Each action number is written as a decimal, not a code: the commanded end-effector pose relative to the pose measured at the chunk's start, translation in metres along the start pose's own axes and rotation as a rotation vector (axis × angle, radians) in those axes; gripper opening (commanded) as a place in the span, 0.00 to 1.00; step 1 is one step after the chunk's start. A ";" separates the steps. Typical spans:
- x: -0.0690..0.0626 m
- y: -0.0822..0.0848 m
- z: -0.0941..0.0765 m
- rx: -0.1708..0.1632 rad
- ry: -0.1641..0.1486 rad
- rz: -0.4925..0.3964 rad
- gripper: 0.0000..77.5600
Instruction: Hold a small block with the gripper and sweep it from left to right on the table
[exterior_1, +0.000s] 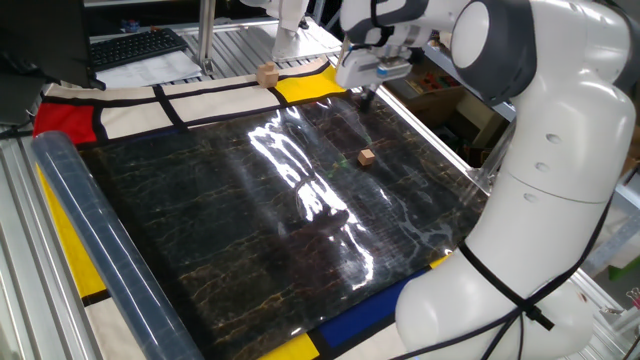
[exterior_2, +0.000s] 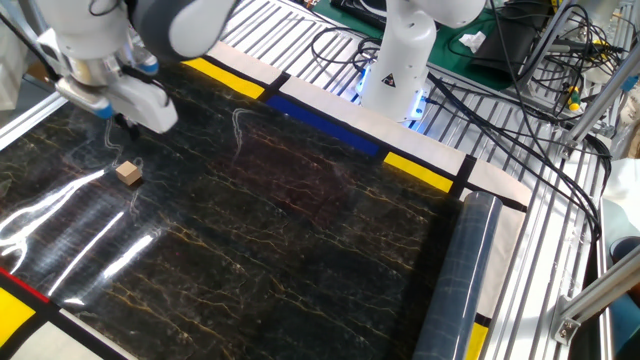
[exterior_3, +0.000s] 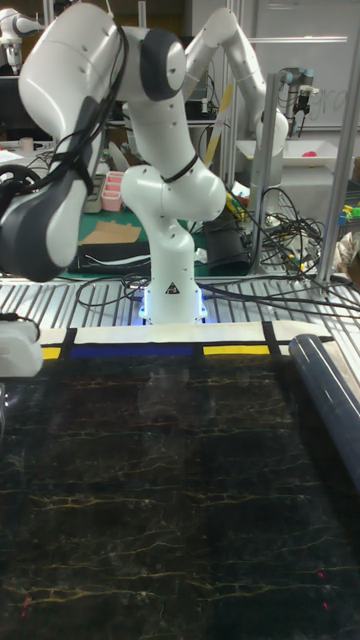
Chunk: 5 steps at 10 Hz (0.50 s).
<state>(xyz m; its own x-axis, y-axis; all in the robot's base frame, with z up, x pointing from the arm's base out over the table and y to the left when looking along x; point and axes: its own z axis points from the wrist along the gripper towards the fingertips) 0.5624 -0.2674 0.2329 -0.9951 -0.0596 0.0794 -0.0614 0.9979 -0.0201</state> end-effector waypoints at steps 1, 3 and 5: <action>0.021 -0.006 0.010 0.007 -0.026 0.076 0.00; 0.024 -0.008 0.017 0.004 -0.032 0.072 0.00; 0.023 -0.021 0.025 -0.002 -0.034 0.043 0.00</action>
<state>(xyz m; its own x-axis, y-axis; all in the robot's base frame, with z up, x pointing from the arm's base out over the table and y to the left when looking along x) 0.5373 -0.2822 0.2149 -0.9986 0.0019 0.0533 0.0006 0.9997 -0.0242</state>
